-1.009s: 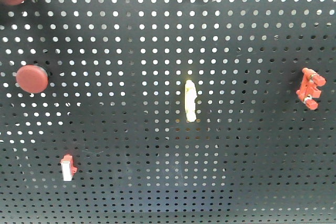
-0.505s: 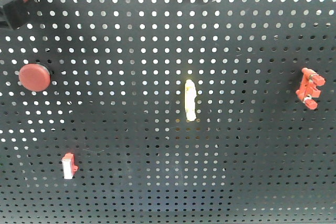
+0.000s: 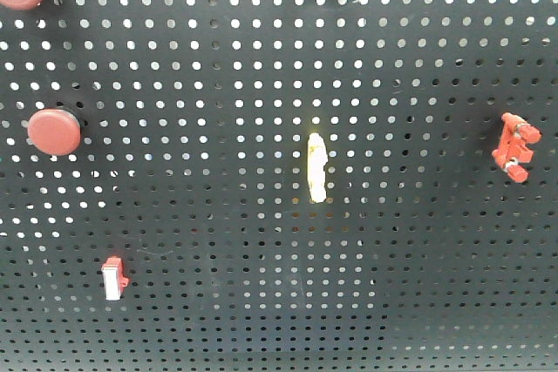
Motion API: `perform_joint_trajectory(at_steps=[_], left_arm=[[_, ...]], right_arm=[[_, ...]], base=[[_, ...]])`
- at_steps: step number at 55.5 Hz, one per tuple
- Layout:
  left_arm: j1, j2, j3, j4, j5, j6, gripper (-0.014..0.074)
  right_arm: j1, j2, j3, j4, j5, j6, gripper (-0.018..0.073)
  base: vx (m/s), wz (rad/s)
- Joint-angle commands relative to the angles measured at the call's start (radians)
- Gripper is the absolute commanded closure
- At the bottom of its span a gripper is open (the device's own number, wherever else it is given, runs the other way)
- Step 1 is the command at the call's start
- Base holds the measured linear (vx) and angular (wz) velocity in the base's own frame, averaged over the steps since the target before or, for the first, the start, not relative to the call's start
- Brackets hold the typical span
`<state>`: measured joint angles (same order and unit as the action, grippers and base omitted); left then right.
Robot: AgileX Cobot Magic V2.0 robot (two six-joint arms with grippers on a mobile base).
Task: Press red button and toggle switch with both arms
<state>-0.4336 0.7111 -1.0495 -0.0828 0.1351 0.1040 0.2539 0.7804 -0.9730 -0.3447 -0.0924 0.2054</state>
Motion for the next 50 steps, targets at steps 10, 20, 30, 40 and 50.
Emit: perform_joint_trajectory(at_steps=[10,20,30,40,50], left_arm=[[-0.005,-0.008,-0.015,-0.008,-0.090,0.002,0.0596],[-0.005,-0.008,-0.015,-0.008,-0.090,0.002,0.0596],[-0.005,-0.008,-0.015,-0.008,-0.090,0.002,0.0596],[-0.005,-0.008,-0.015,-0.008,-0.090,0.002,0.0596],[-0.005,-0.008,-0.015,-0.008,-0.090,0.007,0.0596]], right_arm=[[0.286,0.213,-0.280,-0.067,0.059,-0.031,0.0557],[0.419,0.340,-0.417,-0.067,0.106,-0.031,0.0561],[0.507,0.459,-0.510,-0.067,0.156,-0.030,0.0561],[0.509,0.529,-0.575,-0.068,0.182,-0.028,0.0561],[0.508,0.538,-0.633,-0.152,0.270,-0.023,0.0561]], base=[[0.00,0.00],[0.00,0.00],[0.00,0.00],[0.00,0.00],[0.00,0.00]])
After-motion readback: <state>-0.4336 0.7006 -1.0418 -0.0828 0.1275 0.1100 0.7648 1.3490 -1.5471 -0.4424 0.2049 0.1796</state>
